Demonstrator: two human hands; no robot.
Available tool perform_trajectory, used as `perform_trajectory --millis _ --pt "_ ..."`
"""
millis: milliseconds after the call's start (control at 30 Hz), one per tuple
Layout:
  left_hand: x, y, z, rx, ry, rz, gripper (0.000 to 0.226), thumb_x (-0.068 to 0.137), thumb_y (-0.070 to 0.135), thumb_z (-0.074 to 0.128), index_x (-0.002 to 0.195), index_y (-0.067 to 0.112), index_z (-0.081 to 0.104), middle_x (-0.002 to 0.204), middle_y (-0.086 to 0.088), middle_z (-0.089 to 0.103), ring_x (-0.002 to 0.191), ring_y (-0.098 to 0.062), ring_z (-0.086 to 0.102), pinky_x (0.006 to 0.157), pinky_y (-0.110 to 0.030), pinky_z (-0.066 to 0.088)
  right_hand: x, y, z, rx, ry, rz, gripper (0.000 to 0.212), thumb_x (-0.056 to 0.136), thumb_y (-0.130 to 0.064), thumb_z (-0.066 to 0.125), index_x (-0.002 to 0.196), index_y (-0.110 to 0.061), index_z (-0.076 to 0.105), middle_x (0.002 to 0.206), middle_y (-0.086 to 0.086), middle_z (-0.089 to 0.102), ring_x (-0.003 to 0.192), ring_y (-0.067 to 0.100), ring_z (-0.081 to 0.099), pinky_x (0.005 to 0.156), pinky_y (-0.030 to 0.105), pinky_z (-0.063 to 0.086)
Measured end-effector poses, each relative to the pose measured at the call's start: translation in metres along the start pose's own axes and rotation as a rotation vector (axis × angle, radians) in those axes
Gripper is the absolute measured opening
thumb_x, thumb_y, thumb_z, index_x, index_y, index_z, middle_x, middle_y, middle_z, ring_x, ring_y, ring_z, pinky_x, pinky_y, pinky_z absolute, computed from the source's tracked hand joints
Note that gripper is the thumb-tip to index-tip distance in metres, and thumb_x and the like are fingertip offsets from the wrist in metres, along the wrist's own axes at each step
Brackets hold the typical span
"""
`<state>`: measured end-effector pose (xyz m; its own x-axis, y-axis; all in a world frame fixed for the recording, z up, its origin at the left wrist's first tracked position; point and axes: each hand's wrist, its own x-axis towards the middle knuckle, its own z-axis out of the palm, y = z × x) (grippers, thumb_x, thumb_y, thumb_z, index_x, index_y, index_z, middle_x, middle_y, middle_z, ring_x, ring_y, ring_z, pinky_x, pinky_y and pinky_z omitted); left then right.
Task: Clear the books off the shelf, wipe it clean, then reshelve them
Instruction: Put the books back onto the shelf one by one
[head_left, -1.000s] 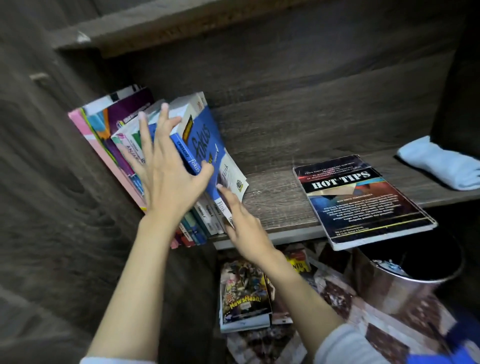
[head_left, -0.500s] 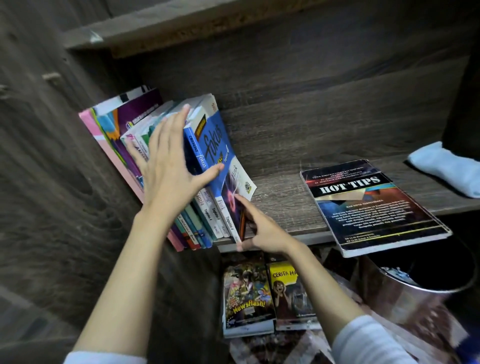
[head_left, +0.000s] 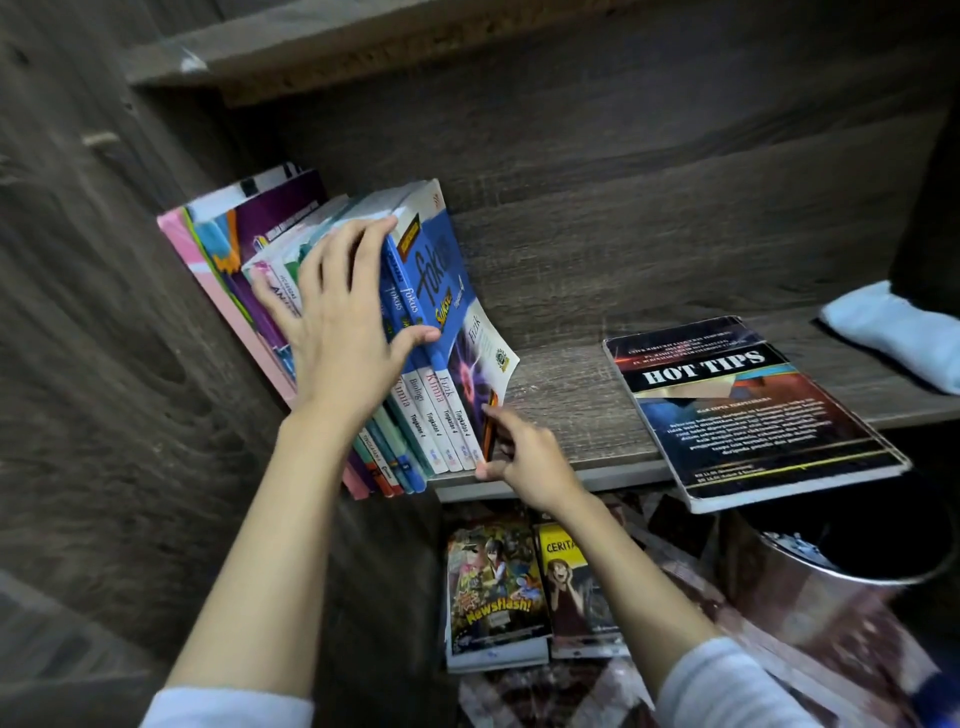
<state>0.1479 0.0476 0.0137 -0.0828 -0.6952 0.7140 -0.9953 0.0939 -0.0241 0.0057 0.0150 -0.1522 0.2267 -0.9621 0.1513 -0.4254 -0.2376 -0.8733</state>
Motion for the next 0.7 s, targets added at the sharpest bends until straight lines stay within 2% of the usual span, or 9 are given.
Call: perform_trajectory --millis 67,233,367,467,633,700 --pt "0.001 0.001 0.001 -0.001 0.009 -0.013 0.092 0.072 0.05 0.071 0.147 0.028 0.023 0.15 0.002 0.025 0.139 -0.022 0.02 0.108 -0.065 -0.004 0.0 0.001 0.002 -0.006 0.017 0.013 0.085 0.067 -0.013 0.083 0.141 -0.021 0.042 0.127 0.008 0.061 0.109 0.02 0.06 0.101 0.036 0.046" --pt "0.002 0.005 0.005 -0.033 0.028 -0.051 0.09 0.072 0.045 0.074 0.146 0.027 0.025 0.148 0.001 0.027 0.137 -0.023 0.02 0.108 -0.067 -0.004 0.0 -0.002 0.003 -0.034 0.079 0.035 0.08 0.071 -0.017 0.081 0.141 -0.02 0.043 0.137 0.004 0.053 0.121 0.018 0.053 0.105 0.026 0.038" --pt "0.002 0.006 0.006 -0.039 0.031 -0.053 0.09 0.072 0.043 0.074 0.146 0.027 0.026 0.147 0.001 0.027 0.137 -0.024 0.02 0.108 -0.067 -0.003 0.0 -0.004 0.002 -0.04 0.076 0.081 0.079 0.071 -0.016 0.081 0.141 -0.022 0.043 0.138 0.005 0.053 0.12 0.018 0.054 0.103 0.023 0.036" --pt "0.002 0.007 0.006 -0.041 0.03 -0.061 0.089 0.072 0.043 0.074 0.145 0.026 0.027 0.146 0.001 0.028 0.137 -0.024 0.021 0.107 -0.066 -0.003 0.001 -0.006 0.003 -0.061 0.098 0.097 0.08 0.071 -0.017 0.081 0.141 -0.024 0.043 0.137 0.005 0.053 0.12 0.018 0.054 0.105 0.027 0.039" --pt "0.001 0.009 0.005 -0.049 0.014 -0.087 0.088 0.073 0.041 0.073 0.146 0.026 0.026 0.148 0.0 0.027 0.138 -0.024 0.02 0.108 -0.064 -0.005 0.0 -0.007 0.01 -0.079 0.14 0.134 0.075 0.072 -0.021 0.08 0.139 -0.024 0.046 0.121 0.012 0.064 0.113 0.027 0.058 0.098 0.037 0.046" --pt "0.001 0.013 0.003 -0.053 -0.001 -0.1 0.089 0.074 0.039 0.073 0.146 0.025 0.024 0.149 0.0 0.025 0.139 -0.024 0.018 0.108 -0.064 -0.005 -0.003 -0.008 0.007 -0.096 0.089 0.112 0.074 0.075 -0.019 0.078 0.141 -0.02 0.044 0.13 0.011 0.059 0.12 0.026 0.054 0.104 0.03 0.04"
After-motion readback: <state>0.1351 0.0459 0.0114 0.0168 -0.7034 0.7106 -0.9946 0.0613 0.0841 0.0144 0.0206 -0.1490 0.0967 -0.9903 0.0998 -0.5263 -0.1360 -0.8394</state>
